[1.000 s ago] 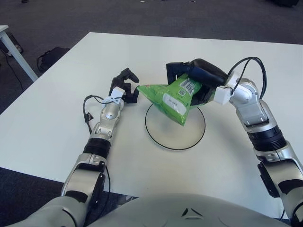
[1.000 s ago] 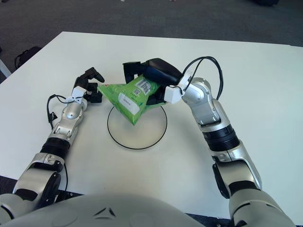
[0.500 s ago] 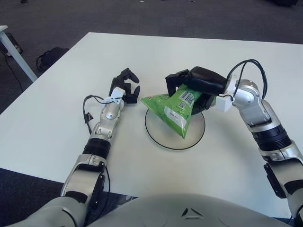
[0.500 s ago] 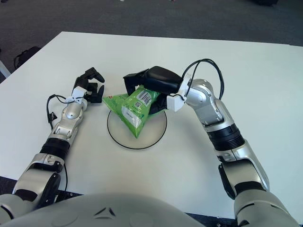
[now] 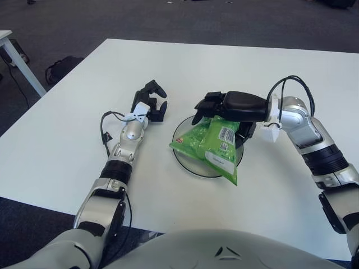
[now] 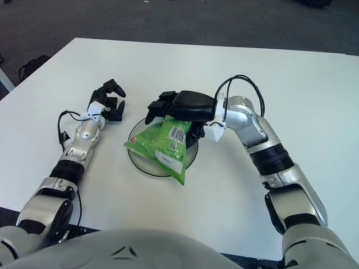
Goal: Put the snack into the plate.
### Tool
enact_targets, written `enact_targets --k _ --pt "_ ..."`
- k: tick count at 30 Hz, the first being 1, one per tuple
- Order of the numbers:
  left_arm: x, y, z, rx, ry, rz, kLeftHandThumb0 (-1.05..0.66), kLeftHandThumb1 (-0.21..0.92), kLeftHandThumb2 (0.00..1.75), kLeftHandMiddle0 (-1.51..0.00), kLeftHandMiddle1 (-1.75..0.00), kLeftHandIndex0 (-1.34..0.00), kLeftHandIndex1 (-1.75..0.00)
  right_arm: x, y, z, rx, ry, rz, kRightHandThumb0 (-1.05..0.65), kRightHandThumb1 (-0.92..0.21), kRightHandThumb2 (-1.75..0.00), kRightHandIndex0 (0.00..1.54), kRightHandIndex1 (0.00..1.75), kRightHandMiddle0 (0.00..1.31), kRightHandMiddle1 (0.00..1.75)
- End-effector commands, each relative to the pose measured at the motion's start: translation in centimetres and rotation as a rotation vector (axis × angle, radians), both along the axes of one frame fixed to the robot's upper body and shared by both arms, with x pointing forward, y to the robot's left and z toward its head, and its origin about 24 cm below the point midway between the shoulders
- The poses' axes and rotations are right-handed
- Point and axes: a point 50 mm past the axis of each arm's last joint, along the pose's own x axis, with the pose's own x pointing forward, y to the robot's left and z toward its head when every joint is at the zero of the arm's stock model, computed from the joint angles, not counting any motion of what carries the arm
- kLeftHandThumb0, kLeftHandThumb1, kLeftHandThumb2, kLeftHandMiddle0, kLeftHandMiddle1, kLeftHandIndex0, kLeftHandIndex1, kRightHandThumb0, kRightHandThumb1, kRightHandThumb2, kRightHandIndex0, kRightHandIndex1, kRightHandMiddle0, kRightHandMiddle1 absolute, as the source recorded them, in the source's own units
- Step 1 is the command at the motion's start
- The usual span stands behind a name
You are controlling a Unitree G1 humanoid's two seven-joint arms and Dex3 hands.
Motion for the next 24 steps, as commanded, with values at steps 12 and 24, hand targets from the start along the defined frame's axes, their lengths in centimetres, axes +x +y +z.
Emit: enact_targets --k 12,24 --pt "-2.6 -0.1 -3.4 0.029 0.134 0.015 -0.49 0.28 1.36 -1.24 -1.75 -0.64 -1.75 1.2 -0.5 3.3 -0.175 0.001 -0.016 -0.72 -0.44 -0.65 0.0 0.0 0.0 0.13" --pt "-2.5 -0.1 -3.5 0.065 0.201 0.025 -0.51 0.25 1.4 -1.28 -1.75 -0.67 -1.75 2.7 -1.4 5.7 -0.257 0.008 0.015 -0.93 -0.58 -0.49 0.0 0.0 0.0 0.0"
